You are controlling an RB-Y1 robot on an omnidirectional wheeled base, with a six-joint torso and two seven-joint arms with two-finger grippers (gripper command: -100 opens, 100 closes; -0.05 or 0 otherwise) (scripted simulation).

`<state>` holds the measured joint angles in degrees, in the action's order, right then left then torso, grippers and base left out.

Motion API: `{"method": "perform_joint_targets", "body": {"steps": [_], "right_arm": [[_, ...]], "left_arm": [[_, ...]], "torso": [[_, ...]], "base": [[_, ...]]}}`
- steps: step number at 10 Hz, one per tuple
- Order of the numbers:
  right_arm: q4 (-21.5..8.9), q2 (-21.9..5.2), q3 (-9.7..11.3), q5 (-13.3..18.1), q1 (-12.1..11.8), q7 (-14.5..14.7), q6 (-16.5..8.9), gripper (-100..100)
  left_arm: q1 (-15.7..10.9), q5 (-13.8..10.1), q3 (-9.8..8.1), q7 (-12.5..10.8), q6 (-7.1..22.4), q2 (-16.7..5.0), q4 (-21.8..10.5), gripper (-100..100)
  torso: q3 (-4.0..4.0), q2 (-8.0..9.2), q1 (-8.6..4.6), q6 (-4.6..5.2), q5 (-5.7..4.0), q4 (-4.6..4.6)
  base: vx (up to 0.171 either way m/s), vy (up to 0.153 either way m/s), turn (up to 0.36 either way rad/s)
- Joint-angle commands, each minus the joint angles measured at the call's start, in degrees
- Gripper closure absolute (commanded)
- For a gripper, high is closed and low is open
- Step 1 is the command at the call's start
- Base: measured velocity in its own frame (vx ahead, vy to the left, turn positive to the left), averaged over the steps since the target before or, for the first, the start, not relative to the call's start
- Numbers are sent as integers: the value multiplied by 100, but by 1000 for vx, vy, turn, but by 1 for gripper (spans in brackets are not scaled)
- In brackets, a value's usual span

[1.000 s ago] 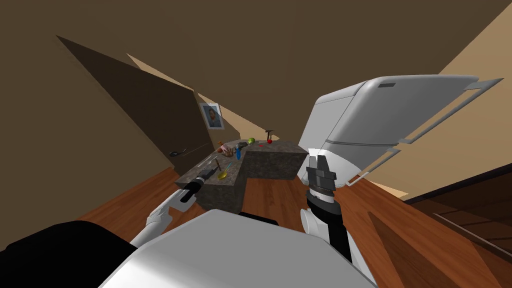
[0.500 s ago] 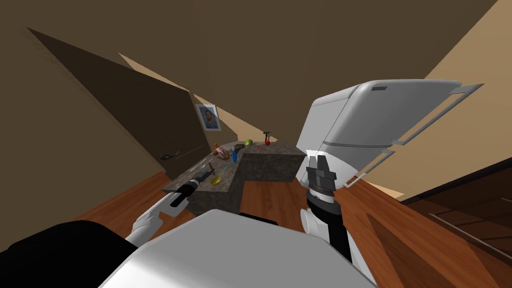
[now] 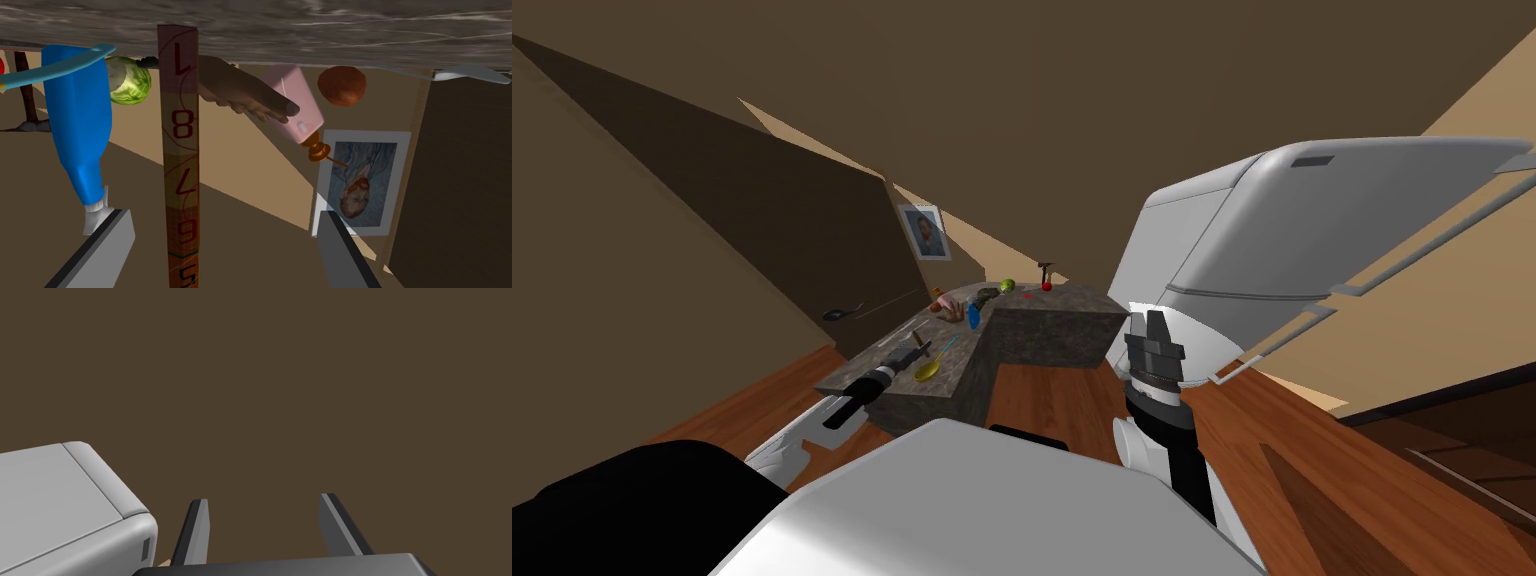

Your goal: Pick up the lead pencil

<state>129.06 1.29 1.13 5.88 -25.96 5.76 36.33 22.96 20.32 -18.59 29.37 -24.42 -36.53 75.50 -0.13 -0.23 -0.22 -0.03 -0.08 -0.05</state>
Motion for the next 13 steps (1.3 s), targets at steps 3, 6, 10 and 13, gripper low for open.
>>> {"method": "perform_joint_targets", "body": {"steps": [3,6,10,13], "right_arm": [[0,0,0,0,1,0,0,0],[0,0,0,0,1,0,0,0],[0,0,0,0,0,0,0,0],[0,0,0,0,0,0,0,0]], "left_arm": [[212,-251,-171,-6,-587,-243,-453,-100],[326,-417,-274,-11,-988,-417,-745,-100],[440,-583,-376,-15,-1555,-591,-1103,-100],[553,-750,-479,-20,-1996,-765,-1418,-100]], "torso": [[4,10,9,2,1,1],[5,12,9,3,2,1],[-3,-4,-3,0,-1,-1],[0,1,4,0,1,0]], "base": [[81,-59,25],[67,-56,34],[89,-70,38],[74,-53,29]]}}
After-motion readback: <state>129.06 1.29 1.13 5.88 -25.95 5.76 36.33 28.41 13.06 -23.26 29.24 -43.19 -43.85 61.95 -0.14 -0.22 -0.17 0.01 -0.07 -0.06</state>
